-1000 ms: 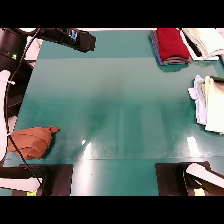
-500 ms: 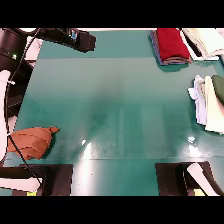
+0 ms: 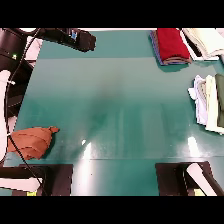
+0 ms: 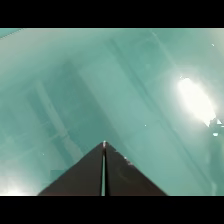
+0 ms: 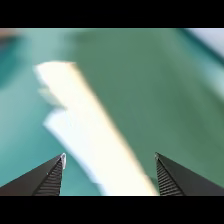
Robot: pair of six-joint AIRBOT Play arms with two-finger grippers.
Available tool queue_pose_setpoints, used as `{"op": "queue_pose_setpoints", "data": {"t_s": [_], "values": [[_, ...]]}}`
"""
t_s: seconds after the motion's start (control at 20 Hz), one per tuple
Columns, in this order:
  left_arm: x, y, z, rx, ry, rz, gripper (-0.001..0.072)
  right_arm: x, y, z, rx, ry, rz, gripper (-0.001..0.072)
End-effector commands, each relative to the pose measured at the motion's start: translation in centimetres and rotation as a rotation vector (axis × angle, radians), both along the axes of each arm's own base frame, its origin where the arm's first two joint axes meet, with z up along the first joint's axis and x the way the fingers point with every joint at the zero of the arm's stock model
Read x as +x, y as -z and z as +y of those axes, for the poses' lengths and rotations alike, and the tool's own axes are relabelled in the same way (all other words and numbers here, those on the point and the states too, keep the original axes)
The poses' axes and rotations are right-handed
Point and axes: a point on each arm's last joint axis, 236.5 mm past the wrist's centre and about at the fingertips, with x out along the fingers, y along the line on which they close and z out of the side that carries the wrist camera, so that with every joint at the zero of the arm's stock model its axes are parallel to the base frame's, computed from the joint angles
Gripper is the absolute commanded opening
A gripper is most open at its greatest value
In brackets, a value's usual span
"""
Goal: Fold the shirts.
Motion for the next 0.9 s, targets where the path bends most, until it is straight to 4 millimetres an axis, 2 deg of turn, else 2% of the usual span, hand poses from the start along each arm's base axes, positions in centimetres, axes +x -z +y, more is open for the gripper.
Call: {"op": "queue_pose_setpoints", "data": {"t_s": [0.0,0.05,0.2,0.3,0.35,0.4,0.5,0.65,0.85], "values": [[0.0,0.1,0.0,-0.004,-0.003,0.006,0.0027,5.7,-2.9,12.2,0.026,-0.354,-0.084,0.0631],[0.1,-0.1,-0.1,-0.009,-0.006,-0.003,0.0027,6.4,-2.9,16.3,0.027,-0.466,-0.081,0.0630],[0.6,-0.7,-0.2,-0.026,-0.014,-0.030,0.0027,7.0,-2.6,26.7,0.030,-0.745,-0.081,0.0624],[1.0,-1.4,-0.2,-0.041,-0.022,-0.056,0.0027,6.5,-1.4,32.1,0.014,-0.891,-0.049,0.0620],[1.2,-1.6,-0.3,-0.047,-0.025,-0.066,0.0027,6.1,-0.6,34.1,-0.001,-0.951,-0.025,0.0574],[1.4,-1.8,-0.3,-0.054,-0.028,-0.076,0.0027,5.5,0.3,36.1,-0.019,-1.011,0.001,0.0419],[1.8,-2.5,-0.4,-0.070,-0.036,-0.103,0.0027,4.5,1.4,39.2,-0.045,-1.102,0.029,0.0014],[2.3,-3.2,-0.4,-0.090,-0.046,-0.135,0.0027,3.7,1.2,42.0,-0.062,-1.171,0.004,0.0024],[2.8,-4.2,-0.5,-0.113,-0.057,-0.173,0.0027,3.7,0.9,42.5,-0.062,-1.174,-0.016,0.0024]]}}
